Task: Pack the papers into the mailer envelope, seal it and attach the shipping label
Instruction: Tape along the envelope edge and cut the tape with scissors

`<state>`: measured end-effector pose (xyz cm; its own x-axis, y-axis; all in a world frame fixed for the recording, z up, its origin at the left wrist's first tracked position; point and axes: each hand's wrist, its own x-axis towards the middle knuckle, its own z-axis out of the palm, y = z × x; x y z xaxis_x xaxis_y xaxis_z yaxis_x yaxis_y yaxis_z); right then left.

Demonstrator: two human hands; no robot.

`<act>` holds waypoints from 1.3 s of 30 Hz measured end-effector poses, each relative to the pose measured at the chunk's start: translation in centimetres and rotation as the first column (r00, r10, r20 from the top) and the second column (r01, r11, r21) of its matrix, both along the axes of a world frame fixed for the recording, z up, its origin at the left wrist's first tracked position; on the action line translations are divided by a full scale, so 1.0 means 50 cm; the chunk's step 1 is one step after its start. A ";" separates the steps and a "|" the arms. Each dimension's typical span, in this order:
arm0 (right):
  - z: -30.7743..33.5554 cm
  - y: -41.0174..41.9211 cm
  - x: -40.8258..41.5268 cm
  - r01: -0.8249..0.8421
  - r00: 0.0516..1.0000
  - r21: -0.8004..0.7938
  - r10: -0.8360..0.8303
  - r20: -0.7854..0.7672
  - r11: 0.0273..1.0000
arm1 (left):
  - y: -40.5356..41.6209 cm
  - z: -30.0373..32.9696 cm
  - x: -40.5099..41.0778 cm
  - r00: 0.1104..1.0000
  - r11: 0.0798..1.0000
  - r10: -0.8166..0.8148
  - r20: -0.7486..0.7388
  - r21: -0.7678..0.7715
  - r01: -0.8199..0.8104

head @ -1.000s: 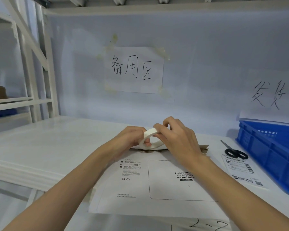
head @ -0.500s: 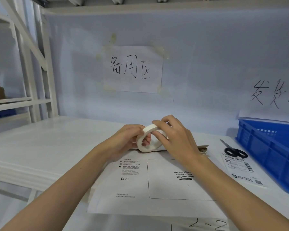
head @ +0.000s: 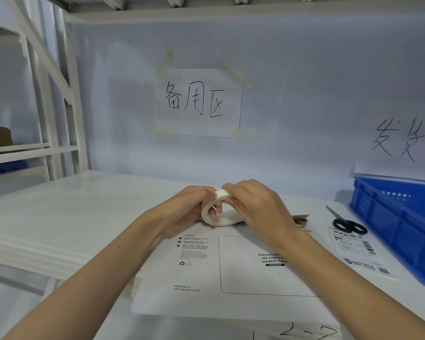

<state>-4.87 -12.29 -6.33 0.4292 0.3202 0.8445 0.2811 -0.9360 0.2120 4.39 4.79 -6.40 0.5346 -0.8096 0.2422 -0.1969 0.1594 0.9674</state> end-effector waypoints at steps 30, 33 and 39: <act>0.030 0.054 -0.022 -0.163 0.967 0.502 0.238 -0.088 0.849 | 0.004 0.018 -0.001 0.949 0.951 0.309 0.064 -0.015 -0.308; 0.017 0.051 -0.013 -0.150 0.964 0.440 0.230 -0.136 0.886 | 0.003 0.021 -0.006 0.983 0.982 0.180 -0.038 -0.057 -0.182; 0.003 0.044 0.010 -0.100 0.922 0.347 0.218 -0.321 0.933 | -0.006 0.013 0.008 0.982 0.975 0.182 -0.055 -0.121 -0.187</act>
